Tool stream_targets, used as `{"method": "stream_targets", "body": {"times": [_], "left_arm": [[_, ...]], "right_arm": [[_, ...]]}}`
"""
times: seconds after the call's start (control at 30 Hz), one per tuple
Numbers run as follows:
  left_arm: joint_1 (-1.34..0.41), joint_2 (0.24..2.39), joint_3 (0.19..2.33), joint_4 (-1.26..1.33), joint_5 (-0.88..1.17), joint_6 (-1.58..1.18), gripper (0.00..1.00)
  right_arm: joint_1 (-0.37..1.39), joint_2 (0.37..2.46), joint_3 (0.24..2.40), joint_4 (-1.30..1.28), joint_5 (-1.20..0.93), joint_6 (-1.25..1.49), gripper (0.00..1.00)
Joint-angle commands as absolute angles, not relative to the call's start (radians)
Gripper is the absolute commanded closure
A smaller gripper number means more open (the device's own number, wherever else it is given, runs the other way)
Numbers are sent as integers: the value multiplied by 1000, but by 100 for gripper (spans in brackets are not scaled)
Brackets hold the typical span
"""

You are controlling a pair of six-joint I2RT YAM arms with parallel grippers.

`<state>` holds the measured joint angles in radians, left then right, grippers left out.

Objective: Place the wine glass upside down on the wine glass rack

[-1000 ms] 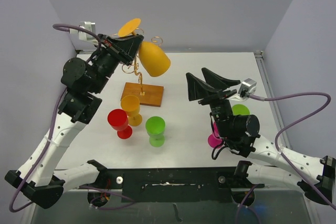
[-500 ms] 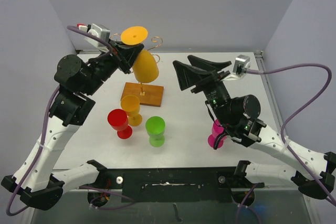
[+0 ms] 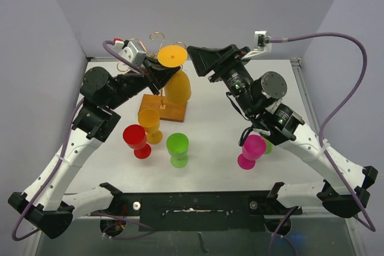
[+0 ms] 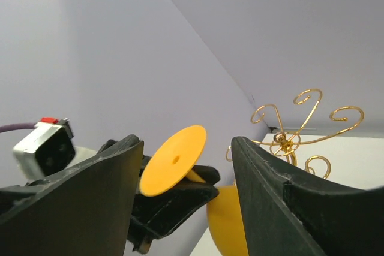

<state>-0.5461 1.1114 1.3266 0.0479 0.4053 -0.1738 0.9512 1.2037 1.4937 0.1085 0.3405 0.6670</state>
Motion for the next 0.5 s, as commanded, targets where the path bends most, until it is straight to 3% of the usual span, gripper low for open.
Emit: {"method": "stream_targets", "body": {"times": [0.0, 0.2, 0.47], "left_arm": [[-546, 1089, 1321, 176, 513, -136, 100], [-546, 1084, 1294, 189, 510, -112, 100], [-546, 1068, 1283, 183, 493, -95, 100]], "right_arm": [[890, 1265, 1573, 32, 214, 813, 41], [846, 1294, 1544, 48, 103, 930, 56], [840, 1288, 1493, 65, -29, 1056, 68]]}}
